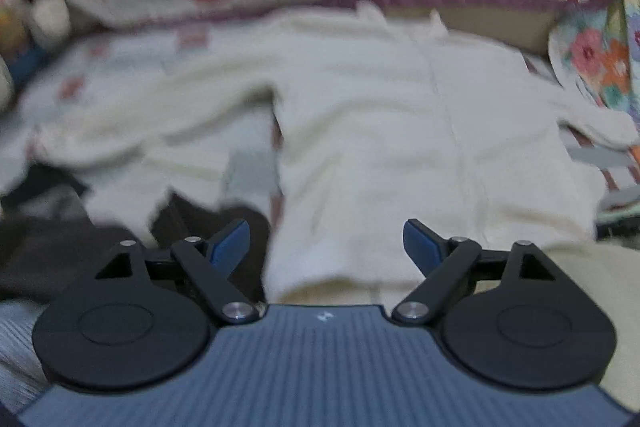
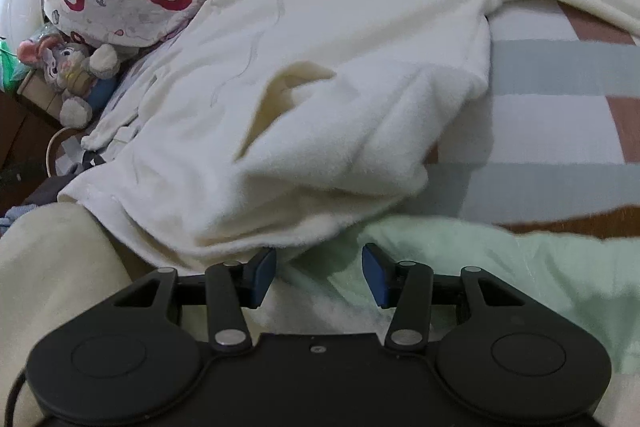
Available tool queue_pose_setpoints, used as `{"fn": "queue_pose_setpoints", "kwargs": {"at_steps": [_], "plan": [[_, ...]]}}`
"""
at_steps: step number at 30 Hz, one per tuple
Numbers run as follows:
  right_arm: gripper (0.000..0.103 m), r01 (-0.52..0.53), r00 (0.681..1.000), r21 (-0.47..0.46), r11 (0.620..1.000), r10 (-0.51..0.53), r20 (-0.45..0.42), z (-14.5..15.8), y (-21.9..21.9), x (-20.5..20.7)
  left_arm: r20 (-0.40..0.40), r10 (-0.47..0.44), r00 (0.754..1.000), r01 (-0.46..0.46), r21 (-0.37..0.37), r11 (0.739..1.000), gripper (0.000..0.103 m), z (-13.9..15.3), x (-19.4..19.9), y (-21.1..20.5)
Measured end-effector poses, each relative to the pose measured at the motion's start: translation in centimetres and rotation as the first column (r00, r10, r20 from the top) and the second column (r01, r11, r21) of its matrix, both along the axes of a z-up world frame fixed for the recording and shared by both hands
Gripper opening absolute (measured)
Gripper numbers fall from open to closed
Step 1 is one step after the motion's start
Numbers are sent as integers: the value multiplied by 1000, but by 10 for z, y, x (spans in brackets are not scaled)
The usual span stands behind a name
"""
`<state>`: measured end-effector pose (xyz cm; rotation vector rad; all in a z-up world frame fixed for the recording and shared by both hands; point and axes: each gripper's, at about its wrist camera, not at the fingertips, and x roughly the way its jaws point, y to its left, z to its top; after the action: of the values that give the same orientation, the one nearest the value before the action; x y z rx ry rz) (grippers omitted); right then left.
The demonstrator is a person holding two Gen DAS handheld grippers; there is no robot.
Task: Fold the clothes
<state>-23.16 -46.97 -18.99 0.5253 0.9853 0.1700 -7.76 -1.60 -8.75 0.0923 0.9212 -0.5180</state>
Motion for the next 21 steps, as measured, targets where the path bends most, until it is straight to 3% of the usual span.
{"fn": "queue_pose_setpoints", "kwargs": {"at_steps": [3,6,8,10,12,14,18,21], "plan": [[56,-20,992,34,999,15,122,25,-4,2,-53,-81,995,85,71,994,91,-14,-2,-6],[56,12,984,55,998,-21,176,43,-14,1,-93,-138,986,152,163,975,91,-29,-8,-17],[56,30,982,57,998,-39,183,48,-21,-2,-99,-120,988,137,189,972,91,-38,-8,-20],[56,23,984,1,1000,-22,179,47,-22,-11,-99,-85,991,103,189,977,87,-42,-1,-17],[56,-26,983,-87,996,41,177,44,-16,-14,-100,-58,993,76,181,981,65,-44,5,-14],[56,-121,972,-182,976,154,179,44,-3,-20,-94,-75,993,87,139,986,26,-41,12,-15],[56,-290,917,-373,881,368,156,45,30,-26,13,-103,995,98,190,977,18,-36,18,-30],[56,-344,886,-437,831,441,141,41,43,-16,68,-51,996,42,137,990,17,-36,27,-34]]}}
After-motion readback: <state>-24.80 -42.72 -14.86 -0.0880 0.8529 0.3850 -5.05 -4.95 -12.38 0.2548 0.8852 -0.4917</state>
